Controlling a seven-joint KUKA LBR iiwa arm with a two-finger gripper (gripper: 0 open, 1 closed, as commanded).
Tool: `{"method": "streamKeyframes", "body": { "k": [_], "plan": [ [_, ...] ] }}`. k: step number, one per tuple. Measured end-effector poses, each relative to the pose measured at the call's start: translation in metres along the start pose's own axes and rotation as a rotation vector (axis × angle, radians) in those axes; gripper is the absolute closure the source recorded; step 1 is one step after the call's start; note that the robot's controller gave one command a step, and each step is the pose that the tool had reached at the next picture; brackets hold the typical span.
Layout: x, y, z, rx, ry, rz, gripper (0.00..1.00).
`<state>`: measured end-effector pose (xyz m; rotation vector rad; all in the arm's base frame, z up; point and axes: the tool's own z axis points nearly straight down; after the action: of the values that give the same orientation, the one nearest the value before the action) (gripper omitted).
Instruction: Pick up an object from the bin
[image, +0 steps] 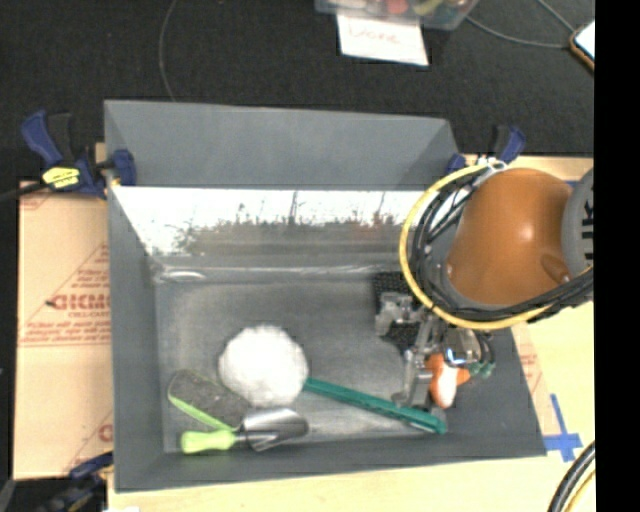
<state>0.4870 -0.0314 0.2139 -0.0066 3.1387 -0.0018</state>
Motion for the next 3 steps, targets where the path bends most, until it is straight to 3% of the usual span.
{"method": "streamKeyframes", "body": {
  "k": [1, 2, 3],
  "plan": [
    [-0.021, 0.032, 0.076, -0.002, 0.004, 0.008, 0.00],
    [-0.024, 0.043, 0.069, 0.000, -0.012, 0.190, 0.00],
    [-0.024, 0.062, 0.145, -0.001, 0.000, 0.124, 0.00]
  ]
}}
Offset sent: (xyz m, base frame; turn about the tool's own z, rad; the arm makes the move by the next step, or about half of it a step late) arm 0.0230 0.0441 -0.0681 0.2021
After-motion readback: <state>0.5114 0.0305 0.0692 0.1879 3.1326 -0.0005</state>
